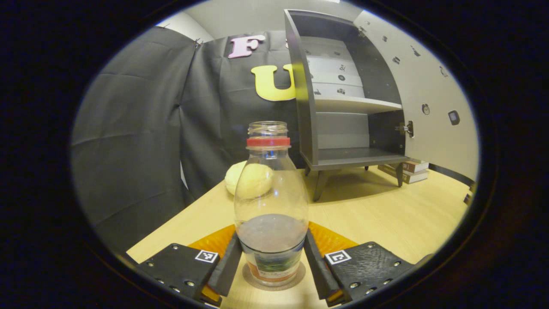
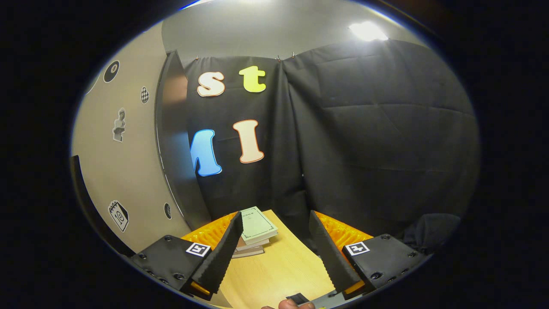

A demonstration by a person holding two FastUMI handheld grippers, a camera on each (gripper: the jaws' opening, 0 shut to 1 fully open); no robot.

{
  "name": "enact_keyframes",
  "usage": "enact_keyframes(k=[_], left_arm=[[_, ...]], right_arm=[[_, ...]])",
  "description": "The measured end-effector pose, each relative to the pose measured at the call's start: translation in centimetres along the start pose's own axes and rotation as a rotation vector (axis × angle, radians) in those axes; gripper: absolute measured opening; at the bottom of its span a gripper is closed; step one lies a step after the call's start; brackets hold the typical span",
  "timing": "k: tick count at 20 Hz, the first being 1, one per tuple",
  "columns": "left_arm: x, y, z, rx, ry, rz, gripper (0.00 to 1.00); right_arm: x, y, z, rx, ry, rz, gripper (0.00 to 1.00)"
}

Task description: Open the cabinet door with the right hand, grasp the bottle in the cabinet with the left hand and place it on the coaster, then close the cabinet door with the right hand.

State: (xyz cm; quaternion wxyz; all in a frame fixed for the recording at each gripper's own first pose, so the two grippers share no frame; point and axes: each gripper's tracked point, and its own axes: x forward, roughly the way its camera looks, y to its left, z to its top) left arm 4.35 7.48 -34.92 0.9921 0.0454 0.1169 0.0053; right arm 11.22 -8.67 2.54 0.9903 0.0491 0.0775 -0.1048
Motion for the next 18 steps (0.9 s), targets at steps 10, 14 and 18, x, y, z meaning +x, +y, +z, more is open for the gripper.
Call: enact_keyframes(k=[10, 14, 18], left_arm=[[-1.7, 1.3, 6.3, -0.014, -0.068, 0.017, 0.83], [-2.9, 1.7, 10.5, 0.019, -0.122, 0.017, 0.84], [-4.4, 1.7, 15.4, 0.055, -0.177, 0.027, 0.86]], right_arm=[[0.0, 0.6, -2.1, 0.019, 0.03, 0.025, 0.98], [0.2, 0.5, -3.3, 0.035, 0.043, 0.03, 0.93], [1.1, 0.2, -4.2, 0.049, 0.055, 0.043, 0.98]])
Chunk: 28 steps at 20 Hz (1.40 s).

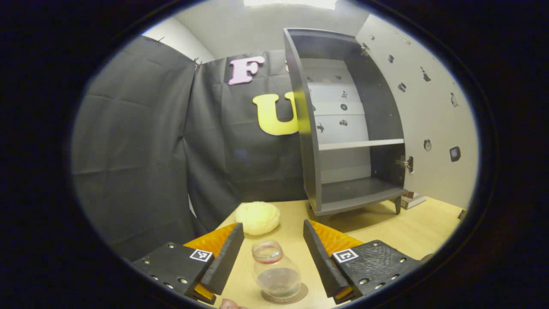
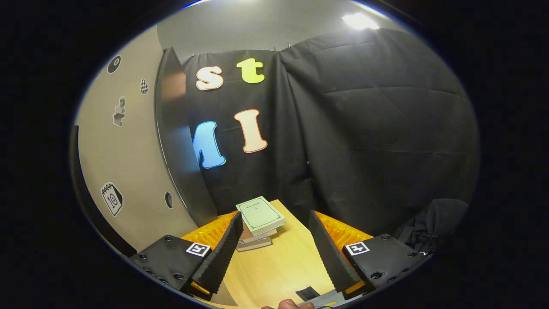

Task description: Open the cabinet door with the right hand, grasp the bottle in the cabinet with the left hand and place it on the coaster, then close the cabinet door with the right hand.

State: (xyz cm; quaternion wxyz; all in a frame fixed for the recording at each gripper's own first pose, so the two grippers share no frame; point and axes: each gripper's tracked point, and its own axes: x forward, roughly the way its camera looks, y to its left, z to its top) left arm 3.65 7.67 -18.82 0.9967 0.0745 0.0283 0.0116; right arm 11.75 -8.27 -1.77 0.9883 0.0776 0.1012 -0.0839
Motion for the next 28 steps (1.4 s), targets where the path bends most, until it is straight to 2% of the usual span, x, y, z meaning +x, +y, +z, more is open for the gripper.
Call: enact_keyframes(k=[1, 2, 5, 8, 13, 14, 17, 21, 25, 27, 28], left_arm=[[-0.2, -0.1, 1.4, 0.001, -0.014, 0.004, 0.83], [-0.4, -0.2, 2.9, -0.001, -0.025, 0.01, 0.86], [-1.2, -0.7, 7.0, -0.004, -0.034, 0.04, 0.83], [-2.1, -2.7, 12.8, -0.008, -0.047, 0.026, 0.83], [-3.9, -5.4, 20.9, -0.063, -0.045, 0.008, 0.83], [-4.3, -6.4, 22.0, -0.075, -0.03, -0.013, 0.83], [-5.8, -9.1, 24.6, -0.12, 0.022, -0.055, 0.84], [-8.3, -11.4, 27.9, -0.126, 0.03, -0.051, 0.83], [-9.4, -15.0, 28.7, -0.192, 0.07, -0.114, 0.84], [-10.2, -14.9, 28.0, -0.209, 0.077, -0.109, 0.83], [-10.5, -15.3, 27.5, -0.217, 0.083, -0.103, 0.86]], right_arm=[[0.3, -0.1, 0.0, 0.004, 0.004, 0.008, 0.98], [0.6, -0.1, -0.1, 0.005, 0.006, 0.017, 0.98], [0.6, -0.3, 0.5, -0.014, 0.005, 0.048, 0.98], [0.6, -0.1, 1.7, -0.05, -0.012, 0.089, 0.98], [0.1, 2.4, 3.9, -0.09, -0.041, 0.23, 0.98], [0.0, 2.7, 4.3, -0.095, -0.051, 0.255, 0.93], [-0.1, 3.1, 5.3, -0.101, -0.07, 0.315, 0.93], [-1.0, 4.2, 6.5, -0.096, -0.084, 0.403, 0.93], [-3.0, 5.6, 6.9, -0.089, -0.092, 0.457, 0.93], [-4.1, 6.7, 6.9, -0.091, -0.089, 0.484, 0.93], [-4.6, 7.3, 6.8, -0.09, -0.086, 0.49, 0.98]])
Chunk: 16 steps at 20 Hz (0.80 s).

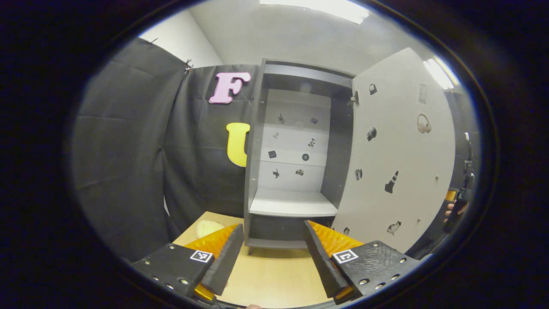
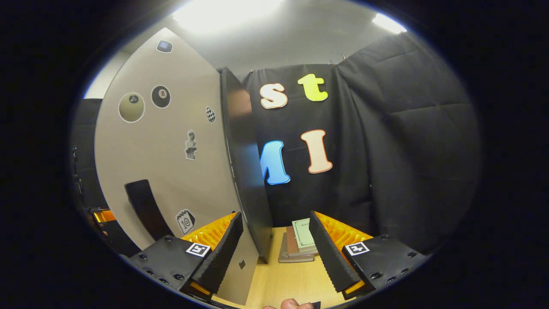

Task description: Open the cabinet door with the right hand, grasp the bottle in the cabinet with the left hand and place it on the coaster, then close the cabinet door with the right hand.

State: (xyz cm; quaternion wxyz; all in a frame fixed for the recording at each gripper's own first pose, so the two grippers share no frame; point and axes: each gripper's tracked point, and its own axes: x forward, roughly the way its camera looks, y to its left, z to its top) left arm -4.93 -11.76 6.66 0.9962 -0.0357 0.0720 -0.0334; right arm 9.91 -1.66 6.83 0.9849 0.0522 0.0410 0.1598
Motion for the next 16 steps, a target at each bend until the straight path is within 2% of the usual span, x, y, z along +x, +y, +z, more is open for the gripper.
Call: enact_keyframes(k=[1, 2, 5, 6, 7, 9, 10, 11, 15, 16], left_arm=[[0.1, -0.1, -0.2, -0.013, -0.001, 0.004, 0.86], [0.3, -0.2, -0.4, -0.028, -0.006, 0.008, 0.83], [0.6, 1.2, -0.4, -0.064, -0.014, 0.03, 0.83], [0.5, 1.9, -0.6, -0.055, -0.013, 0.042, 0.86], [0.8, 2.8, -1.1, -0.019, -0.001, 0.058, 0.83], [1.3, 4.1, -1.6, 0.049, 0.021, 0.089, 0.83], [1.4, 4.2, -1.7, 0.051, 0.023, 0.079, 0.86], [1.7, 4.0, -1.6, 0.042, 0.021, 0.062, 0.83], [3.0, 5.7, -1.3, 0.041, 0.02, 0.04, 0.86], [3.1, 6.2, -1.3, 0.04, 0.019, 0.036, 0.83]], right_arm=[[-0.1, 0.8, 0.0, -0.004, 0.001, 0.015, 0.98], [-0.1, 1.5, 0.0, -0.017, -0.002, 0.027, 0.93], [0.0, 2.2, 0.0, -0.064, -0.011, 0.011, 0.93], [-0.1, 2.8, 0.1, -0.06, -0.012, 0.018, 0.93], [-0.1, 3.4, 0.2, -0.051, -0.017, 0.025, 0.93], [-0.4, 3.5, 0.7, -0.051, -0.022, 0.001, 0.92], [-0.6, 3.6, 0.9, -0.05, -0.026, -0.007, 0.97], [-0.7, 3.8, 1.0, -0.046, -0.033, -0.01, 0.97], [-0.9, 5.0, 0.3, -0.001, -0.016, -0.032, 0.96], [-0.9, 5.6, 0.2, 0.009, -0.01, -0.033, 0.96]])
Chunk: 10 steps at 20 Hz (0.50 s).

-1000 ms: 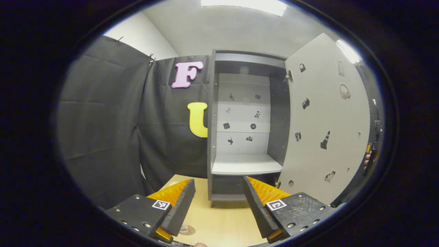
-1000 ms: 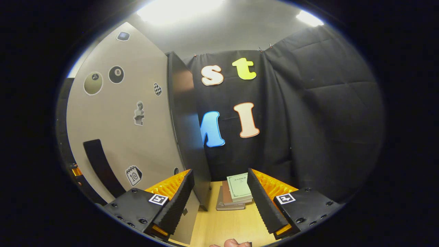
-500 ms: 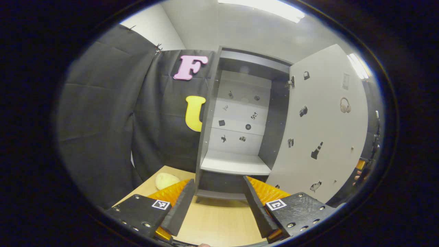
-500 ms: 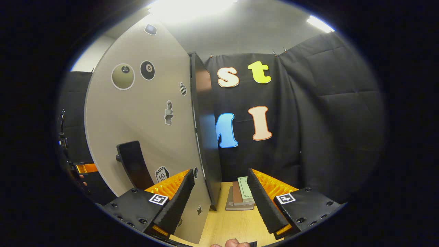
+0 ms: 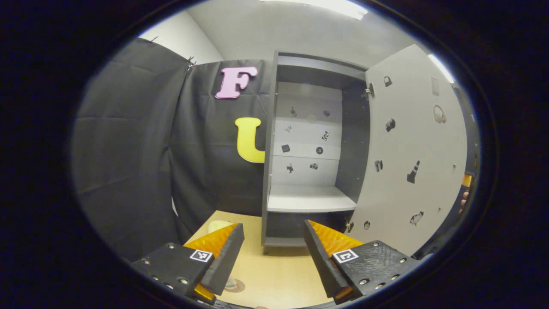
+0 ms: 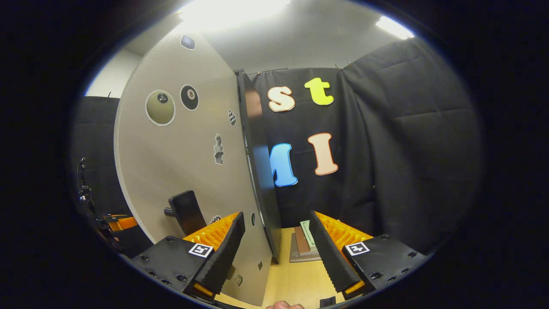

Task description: Open the cabinet door with the right hand, grasp the bottle in the cabinet with the left hand and place it on the coaster, then close the cabinet door with the right hand.

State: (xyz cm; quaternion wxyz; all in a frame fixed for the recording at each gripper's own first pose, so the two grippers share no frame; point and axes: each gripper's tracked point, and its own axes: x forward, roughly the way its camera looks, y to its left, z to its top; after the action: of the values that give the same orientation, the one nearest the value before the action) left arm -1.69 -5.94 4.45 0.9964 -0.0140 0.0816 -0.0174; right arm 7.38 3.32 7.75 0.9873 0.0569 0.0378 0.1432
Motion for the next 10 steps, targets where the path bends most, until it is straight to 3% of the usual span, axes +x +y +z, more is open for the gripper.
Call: enact_keyframes(k=[3, 4, 5, 6, 7, 9, 10], left_arm=[[-0.1, 1.2, 0.1, 0.024, 0.004, -0.013, 0.83], [-0.2, 1.8, 0.0, 0.035, 0.006, -0.011, 0.83], [-0.3, 2.3, -0.4, 0.039, 0.012, -0.011, 0.83], [-0.3, 2.7, -0.6, 0.037, 0.017, -0.013, 0.83], [-0.3, 3.1, -0.9, 0.035, 0.026, -0.012, 0.83], [-0.4, 4.0, -0.8, 0.026, 0.022, -0.011, 0.84], [-0.5, 4.3, -0.6, 0.023, 0.017, -0.012, 0.84]], right_arm=[[0.1, 2.3, -0.4, -0.007, 0.009, 0.008, 0.88], [0.2, 3.2, -0.5, -0.016, 0.011, 0.017, 0.89], [0.3, 4.3, -0.8, -0.021, 0.016, 0.029, 0.96], [0.4, 5.4, -1.0, -0.025, 0.026, 0.043, 0.96], [0.6, 6.3, -1.2, -0.027, 0.033, 0.056, 0.89], [1.3, 8.3, -1.4, -0.034, 0.045, 0.083, 0.89], [1.6, 9.3, -1.6, -0.04, 0.052, 0.1, 0.96]])
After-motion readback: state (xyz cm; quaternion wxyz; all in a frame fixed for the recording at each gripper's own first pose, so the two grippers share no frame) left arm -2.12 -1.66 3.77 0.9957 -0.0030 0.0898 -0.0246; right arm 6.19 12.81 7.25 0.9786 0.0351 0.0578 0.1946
